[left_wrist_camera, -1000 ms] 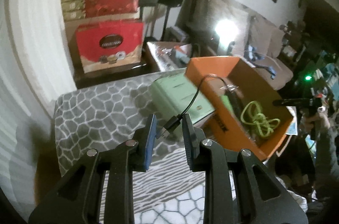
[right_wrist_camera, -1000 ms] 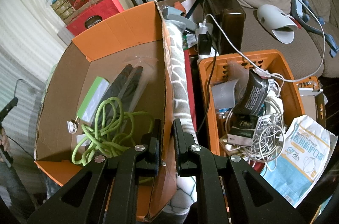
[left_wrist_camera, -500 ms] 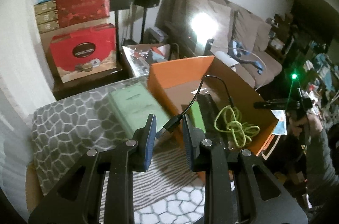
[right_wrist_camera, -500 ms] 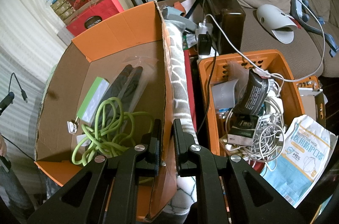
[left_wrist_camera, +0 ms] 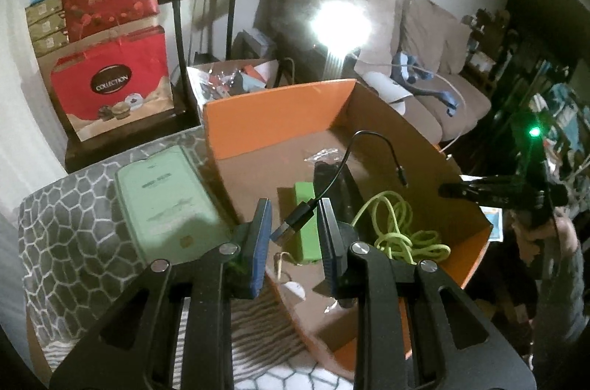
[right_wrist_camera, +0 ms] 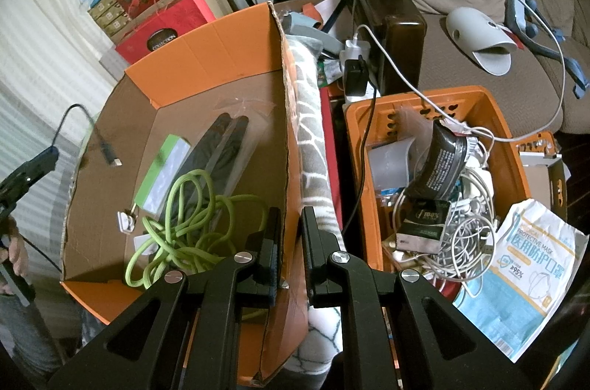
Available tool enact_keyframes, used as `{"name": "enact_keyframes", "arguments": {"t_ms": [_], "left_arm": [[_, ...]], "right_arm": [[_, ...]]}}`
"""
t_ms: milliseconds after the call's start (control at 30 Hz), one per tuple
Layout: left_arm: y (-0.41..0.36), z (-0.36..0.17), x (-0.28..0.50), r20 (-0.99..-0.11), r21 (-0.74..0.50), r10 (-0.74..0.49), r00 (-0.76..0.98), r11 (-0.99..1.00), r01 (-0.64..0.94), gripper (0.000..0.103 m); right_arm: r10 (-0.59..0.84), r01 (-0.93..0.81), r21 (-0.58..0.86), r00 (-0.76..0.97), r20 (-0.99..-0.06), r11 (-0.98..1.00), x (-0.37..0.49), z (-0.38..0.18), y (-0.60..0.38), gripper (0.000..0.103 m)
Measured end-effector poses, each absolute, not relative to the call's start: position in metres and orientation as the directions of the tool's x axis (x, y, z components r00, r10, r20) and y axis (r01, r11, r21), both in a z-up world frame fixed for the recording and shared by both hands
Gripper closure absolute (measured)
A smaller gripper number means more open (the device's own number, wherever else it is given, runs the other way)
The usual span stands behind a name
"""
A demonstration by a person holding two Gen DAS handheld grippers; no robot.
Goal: Organize objects
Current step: 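Carry the USB cable with the left tool into the box and open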
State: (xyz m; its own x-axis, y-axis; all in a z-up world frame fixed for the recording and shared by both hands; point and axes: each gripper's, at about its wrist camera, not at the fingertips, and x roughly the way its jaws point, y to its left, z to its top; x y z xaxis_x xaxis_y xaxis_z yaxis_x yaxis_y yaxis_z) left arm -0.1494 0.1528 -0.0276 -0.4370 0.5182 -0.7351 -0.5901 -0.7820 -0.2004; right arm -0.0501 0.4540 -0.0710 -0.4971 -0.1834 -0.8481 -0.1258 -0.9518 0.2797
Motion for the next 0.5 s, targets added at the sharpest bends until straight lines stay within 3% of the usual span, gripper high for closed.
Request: {"name": "enact_keyframes", "arguments": {"t_ms": [500], "left_arm": [[0.19, -0.06, -0.152, -0.78, -0.183, 0.482, -0.399, -0.786, -0.591, 0.079]], "right_arm": [[-0.183, -0.127, 0.28, -0.497, -0.848, -0.951, -0.051, -0.07, 0.454, 0.094]]}}
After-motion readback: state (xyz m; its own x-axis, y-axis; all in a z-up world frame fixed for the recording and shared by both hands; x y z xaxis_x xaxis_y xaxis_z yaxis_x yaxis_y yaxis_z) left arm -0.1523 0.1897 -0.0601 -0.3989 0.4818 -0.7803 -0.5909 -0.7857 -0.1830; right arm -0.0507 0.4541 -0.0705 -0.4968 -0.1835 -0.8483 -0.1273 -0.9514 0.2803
